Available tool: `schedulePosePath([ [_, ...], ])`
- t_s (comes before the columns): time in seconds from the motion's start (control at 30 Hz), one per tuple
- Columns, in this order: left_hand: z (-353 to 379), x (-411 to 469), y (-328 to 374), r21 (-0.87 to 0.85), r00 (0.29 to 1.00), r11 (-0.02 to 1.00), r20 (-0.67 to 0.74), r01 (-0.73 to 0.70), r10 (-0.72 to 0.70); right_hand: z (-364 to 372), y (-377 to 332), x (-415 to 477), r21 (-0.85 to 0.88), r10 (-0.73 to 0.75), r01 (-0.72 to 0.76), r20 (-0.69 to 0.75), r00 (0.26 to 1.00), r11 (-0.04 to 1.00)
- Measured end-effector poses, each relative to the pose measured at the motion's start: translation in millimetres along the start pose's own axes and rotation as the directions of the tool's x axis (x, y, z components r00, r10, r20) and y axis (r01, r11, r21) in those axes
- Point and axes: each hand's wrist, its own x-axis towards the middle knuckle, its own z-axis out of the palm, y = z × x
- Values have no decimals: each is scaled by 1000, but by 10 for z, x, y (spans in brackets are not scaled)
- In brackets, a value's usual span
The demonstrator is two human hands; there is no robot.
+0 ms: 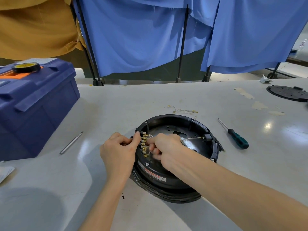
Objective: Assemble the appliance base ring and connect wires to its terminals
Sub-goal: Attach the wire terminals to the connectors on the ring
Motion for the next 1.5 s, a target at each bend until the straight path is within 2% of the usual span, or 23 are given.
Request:
schedulePosePath([
  [0.23, 3, 12, -8, 11, 1000, 1000, 4, -12, 12, 21, -14, 23, -15, 27, -27, 24, 999, 1000],
  [0.33, 3, 14, -13, 18, 1000, 1000, 4, -20, 20, -12, -22, 30, -73, 20, -16, 50, 999, 997],
  [0.6, -35, 49, -32, 16, 999, 999, 3, -36, 36, -268, -109, -53, -227, 3, 54, 245, 970, 972],
  [0.7, -42, 49, -16, 42, 999, 998, -2, -40, 41, -353, -134, -96, -321, -12, 110, 290, 957, 941],
  [0.83, -82, 43, 1, 105, 997, 992, -15, -73, 75, -352, -119, -124, -349, -8, 129, 328, 945, 928],
  [1.1, -110, 52, 0, 145, 995, 984, 9, -104, 103, -279, -95, -102, -297, -4, 107, 328, 945, 949],
  [1.33, -121, 59, -5, 138, 997, 987, 17, -81, 79, -229, -4, -56, -118, 9, 17, 223, 975, 993],
  [1.5, -123, 50, 3, 139, 994, 984, 29, -111, 108, -182, 30, -87, -43, -4, 10, 149, 989, 999],
])
